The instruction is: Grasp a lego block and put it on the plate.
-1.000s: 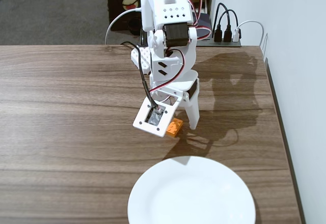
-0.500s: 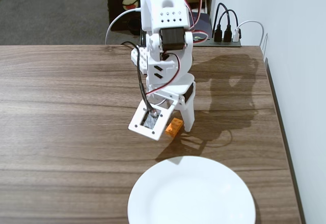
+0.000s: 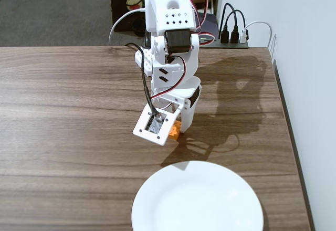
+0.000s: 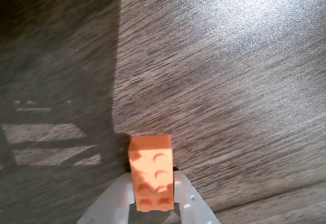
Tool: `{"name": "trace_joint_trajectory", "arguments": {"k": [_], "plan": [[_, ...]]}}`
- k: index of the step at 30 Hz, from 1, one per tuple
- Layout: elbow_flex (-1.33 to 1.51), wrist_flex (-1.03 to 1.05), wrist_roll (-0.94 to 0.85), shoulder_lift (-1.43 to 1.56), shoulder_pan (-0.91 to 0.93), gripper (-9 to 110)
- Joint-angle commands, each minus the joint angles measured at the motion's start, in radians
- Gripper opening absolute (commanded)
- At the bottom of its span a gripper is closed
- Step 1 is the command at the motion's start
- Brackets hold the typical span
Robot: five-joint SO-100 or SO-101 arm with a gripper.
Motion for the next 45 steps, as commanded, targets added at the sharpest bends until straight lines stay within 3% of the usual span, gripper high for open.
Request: {"name": "trace_joint_trajectory", "arguments": {"k": [1,11,22,29,35,45], "plan": [[-0.025,-0.015,0.0,-0.002,-0.005,7],[-0.029,-0.006,0.003,0.025,-0.003,7],[-0.222,0.124,-0.008,0.146,0.032,7],[-0.305,0.014,-0.054,0.164,0.043,7],[-0.38,-0.135,-0.057,0.074,0.043,7],[-0.666,-0.115,-0.014,-0.235,0.043,7]]}}
